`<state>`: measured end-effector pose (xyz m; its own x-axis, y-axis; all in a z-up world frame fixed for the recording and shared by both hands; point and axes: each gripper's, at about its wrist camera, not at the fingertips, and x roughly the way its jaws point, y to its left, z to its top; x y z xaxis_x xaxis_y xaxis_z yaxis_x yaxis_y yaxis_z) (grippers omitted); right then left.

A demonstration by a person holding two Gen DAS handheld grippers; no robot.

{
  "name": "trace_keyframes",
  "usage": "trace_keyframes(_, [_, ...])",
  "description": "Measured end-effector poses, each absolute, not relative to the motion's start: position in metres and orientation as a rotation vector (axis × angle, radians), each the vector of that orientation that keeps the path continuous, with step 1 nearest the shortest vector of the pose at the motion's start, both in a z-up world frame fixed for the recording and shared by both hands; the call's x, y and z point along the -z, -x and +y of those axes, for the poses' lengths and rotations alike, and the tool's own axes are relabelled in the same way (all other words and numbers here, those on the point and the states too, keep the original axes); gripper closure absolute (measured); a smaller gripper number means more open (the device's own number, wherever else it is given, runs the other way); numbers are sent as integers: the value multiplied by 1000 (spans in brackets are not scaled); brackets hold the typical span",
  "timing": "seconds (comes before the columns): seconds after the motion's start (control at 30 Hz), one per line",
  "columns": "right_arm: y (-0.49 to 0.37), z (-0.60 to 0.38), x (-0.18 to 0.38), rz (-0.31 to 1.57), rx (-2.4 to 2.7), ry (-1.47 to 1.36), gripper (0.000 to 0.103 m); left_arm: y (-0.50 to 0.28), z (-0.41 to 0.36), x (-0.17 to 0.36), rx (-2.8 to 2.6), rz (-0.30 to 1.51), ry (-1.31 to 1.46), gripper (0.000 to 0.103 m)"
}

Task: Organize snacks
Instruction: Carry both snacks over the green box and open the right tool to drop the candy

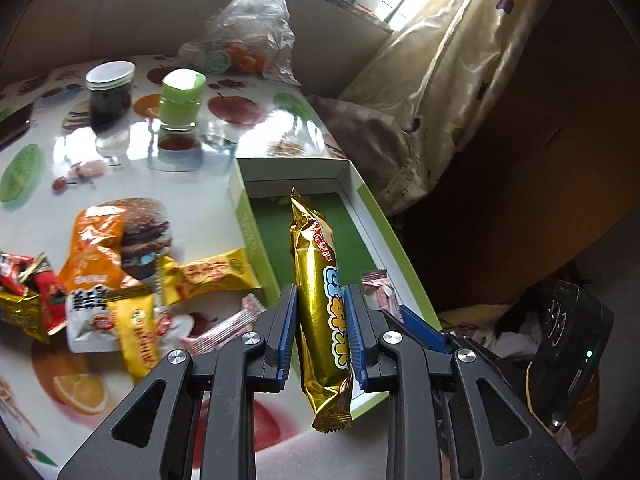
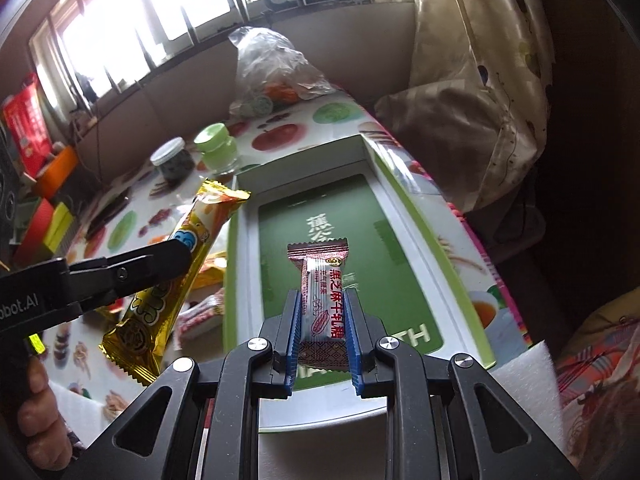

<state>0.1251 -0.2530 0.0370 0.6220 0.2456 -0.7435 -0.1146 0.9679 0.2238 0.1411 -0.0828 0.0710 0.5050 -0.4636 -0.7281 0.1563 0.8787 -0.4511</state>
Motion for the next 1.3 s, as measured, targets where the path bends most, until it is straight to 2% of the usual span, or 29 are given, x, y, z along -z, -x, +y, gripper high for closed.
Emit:
trace_keyframes(0.93, [-145,-269,-7,930,-142,-90,83,-166,-129,-26,366,1109,275,78])
trace_keyframes(1.3, [-142,-269,-8,932,-120,-84,74,-170,-132,-22,385,1119,263,78])
